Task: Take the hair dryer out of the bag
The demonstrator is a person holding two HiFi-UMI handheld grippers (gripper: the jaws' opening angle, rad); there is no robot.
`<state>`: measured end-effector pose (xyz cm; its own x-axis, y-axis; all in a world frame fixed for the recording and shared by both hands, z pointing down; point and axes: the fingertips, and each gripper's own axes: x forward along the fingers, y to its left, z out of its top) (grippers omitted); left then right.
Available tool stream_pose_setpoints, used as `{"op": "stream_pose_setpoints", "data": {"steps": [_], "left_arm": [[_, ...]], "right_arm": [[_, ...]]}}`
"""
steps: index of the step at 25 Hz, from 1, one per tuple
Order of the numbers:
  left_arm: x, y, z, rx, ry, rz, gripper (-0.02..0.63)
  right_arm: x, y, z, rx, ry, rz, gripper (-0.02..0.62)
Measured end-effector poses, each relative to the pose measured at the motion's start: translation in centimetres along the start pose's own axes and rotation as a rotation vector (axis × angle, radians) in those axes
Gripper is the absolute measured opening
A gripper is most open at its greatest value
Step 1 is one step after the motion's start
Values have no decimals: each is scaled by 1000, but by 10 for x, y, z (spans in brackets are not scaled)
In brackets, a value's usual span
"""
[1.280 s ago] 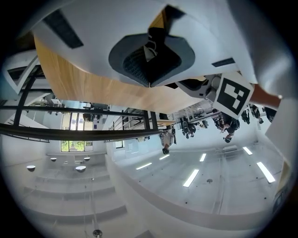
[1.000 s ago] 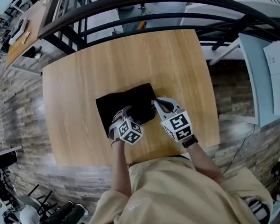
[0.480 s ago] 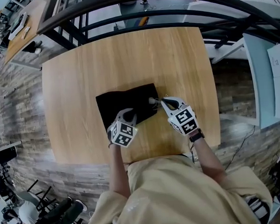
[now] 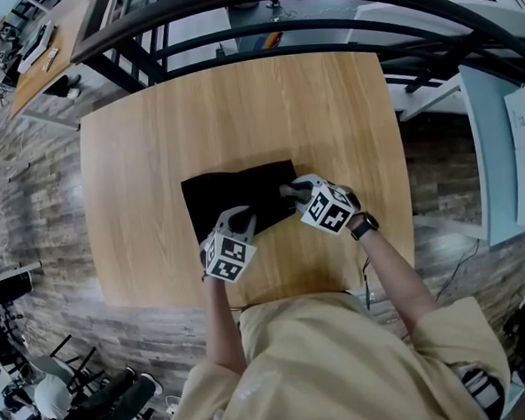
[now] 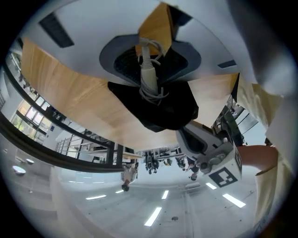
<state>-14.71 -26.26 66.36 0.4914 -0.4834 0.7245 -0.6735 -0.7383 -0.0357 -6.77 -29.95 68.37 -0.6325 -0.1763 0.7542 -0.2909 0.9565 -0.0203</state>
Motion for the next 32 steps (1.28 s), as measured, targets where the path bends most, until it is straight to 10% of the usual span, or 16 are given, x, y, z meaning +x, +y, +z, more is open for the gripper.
{"op": "stream_pose_setpoints", "data": {"steps": [7, 32], "left_arm": [[2, 0, -2, -4, 5, -1, 34], [0, 9, -10, -188, -46, 55, 32]], "right_arm": [[51, 5, -23, -163, 173, 115, 209], [-6, 1, -24, -238, 163, 87, 169]]}}
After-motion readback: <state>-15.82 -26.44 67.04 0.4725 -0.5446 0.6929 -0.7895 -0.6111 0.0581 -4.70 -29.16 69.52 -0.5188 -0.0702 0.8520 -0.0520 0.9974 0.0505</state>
